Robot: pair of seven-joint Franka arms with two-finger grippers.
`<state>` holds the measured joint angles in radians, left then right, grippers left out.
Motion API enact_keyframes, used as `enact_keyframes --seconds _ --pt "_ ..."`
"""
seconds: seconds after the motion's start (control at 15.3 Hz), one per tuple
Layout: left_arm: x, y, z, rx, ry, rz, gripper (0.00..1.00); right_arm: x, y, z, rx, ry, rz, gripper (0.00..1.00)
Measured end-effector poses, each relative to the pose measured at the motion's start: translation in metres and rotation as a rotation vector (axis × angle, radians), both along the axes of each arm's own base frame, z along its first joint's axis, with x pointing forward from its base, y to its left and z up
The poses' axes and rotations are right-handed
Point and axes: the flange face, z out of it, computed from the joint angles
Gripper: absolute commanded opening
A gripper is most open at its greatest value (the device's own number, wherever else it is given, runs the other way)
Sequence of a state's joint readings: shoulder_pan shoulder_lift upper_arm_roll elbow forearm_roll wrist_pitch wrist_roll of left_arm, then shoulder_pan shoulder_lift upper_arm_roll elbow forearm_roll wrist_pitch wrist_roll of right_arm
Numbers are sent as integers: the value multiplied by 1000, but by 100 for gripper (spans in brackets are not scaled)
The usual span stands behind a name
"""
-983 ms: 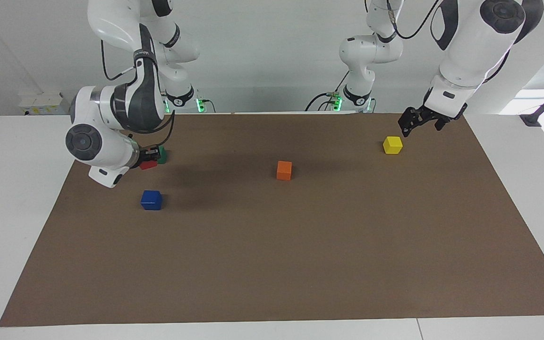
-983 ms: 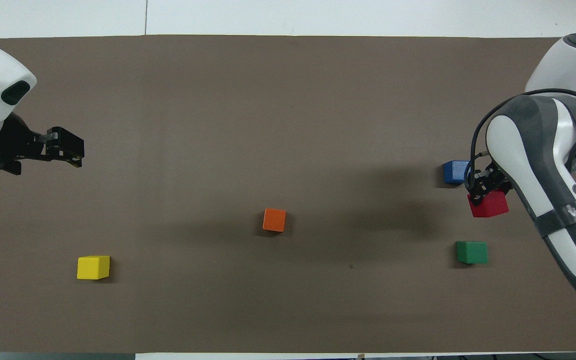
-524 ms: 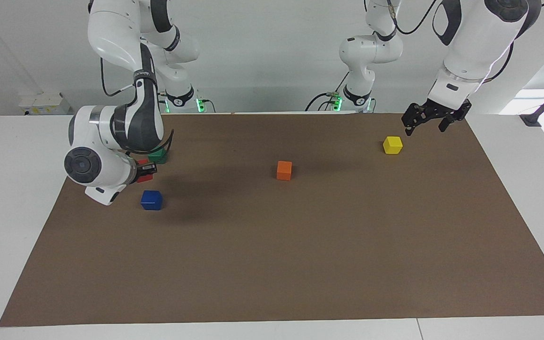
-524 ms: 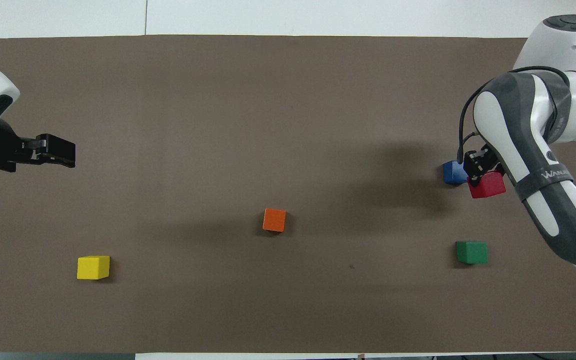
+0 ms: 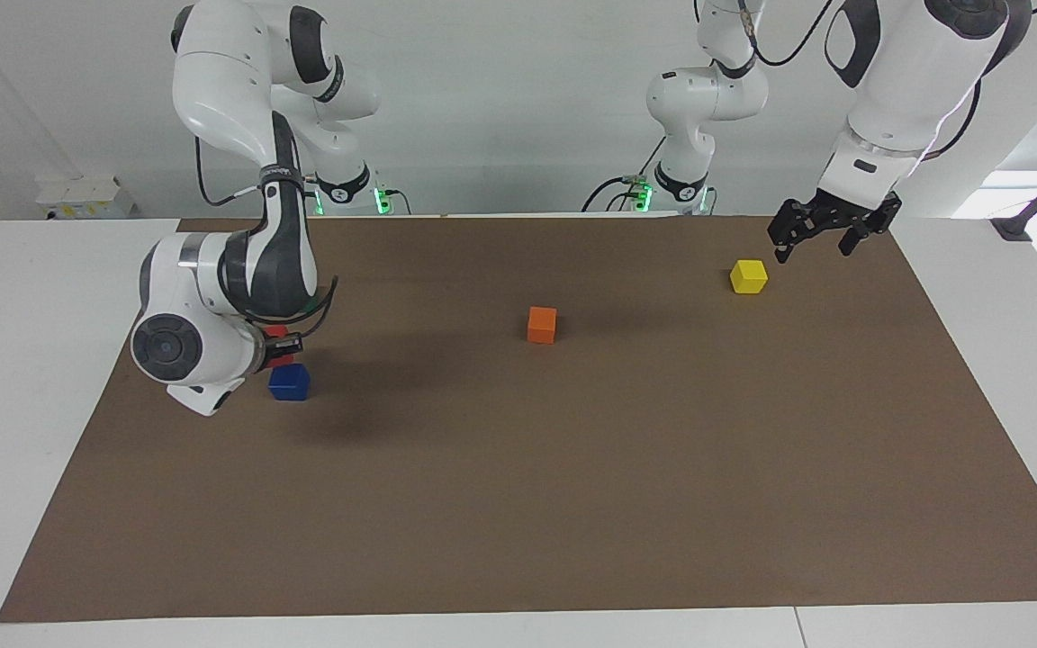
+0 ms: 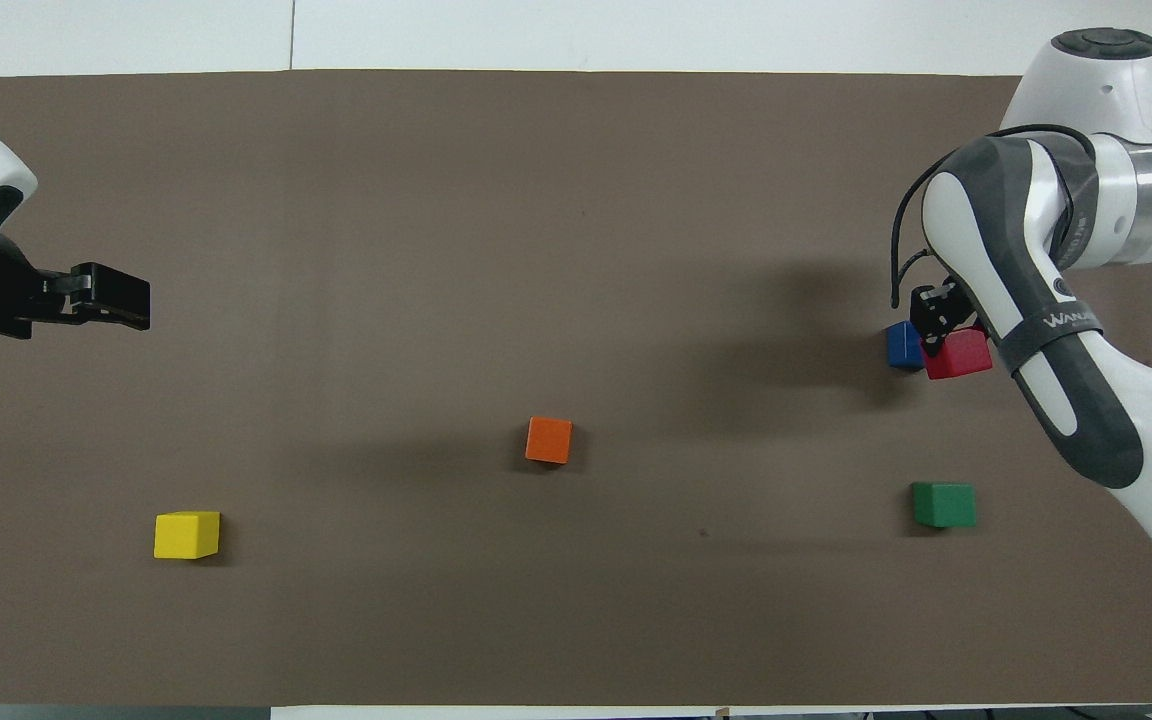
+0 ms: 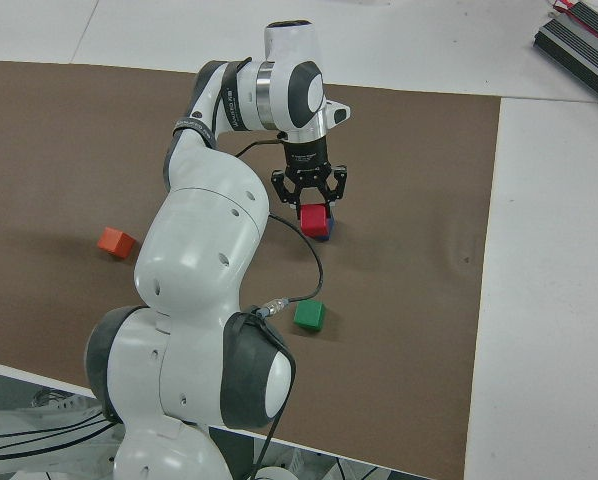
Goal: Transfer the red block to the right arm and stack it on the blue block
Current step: 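Lower the red cube onto the blue cube with the right gripper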
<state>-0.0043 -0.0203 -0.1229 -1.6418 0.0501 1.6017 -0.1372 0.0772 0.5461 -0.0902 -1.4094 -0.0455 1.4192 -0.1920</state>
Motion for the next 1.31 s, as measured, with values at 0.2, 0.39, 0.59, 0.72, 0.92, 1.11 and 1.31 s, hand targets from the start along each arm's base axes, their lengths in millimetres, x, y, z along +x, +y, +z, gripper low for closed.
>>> enact_keyframes --seconds 0.2,0.39,0.59,0.72,0.92,1.11,1.31 --pt "0 0 -1 0 2 0 100 6 0 -4 -13 -21 -18 0" --pt "0 0 -1 0 4 0 100 9 1 -9 -25 -35 -44 0" --pt "0 0 -1 0 4 0 100 10 2 -10 -24 -43 -59 0" --pt "0 0 -1 0 4 0 100 11 3 -10 -16 -51 -70 0" --pt "0 0 -1 0 4 0 100 15 3 -12 -1 -74 -86 0" --pt "0 0 -1 0 4 0 100 16 0 -15 11 -79 -101 0" --pt "0 0 -1 0 3 -1 100 16 -4 -15 21 -79 -116 0"
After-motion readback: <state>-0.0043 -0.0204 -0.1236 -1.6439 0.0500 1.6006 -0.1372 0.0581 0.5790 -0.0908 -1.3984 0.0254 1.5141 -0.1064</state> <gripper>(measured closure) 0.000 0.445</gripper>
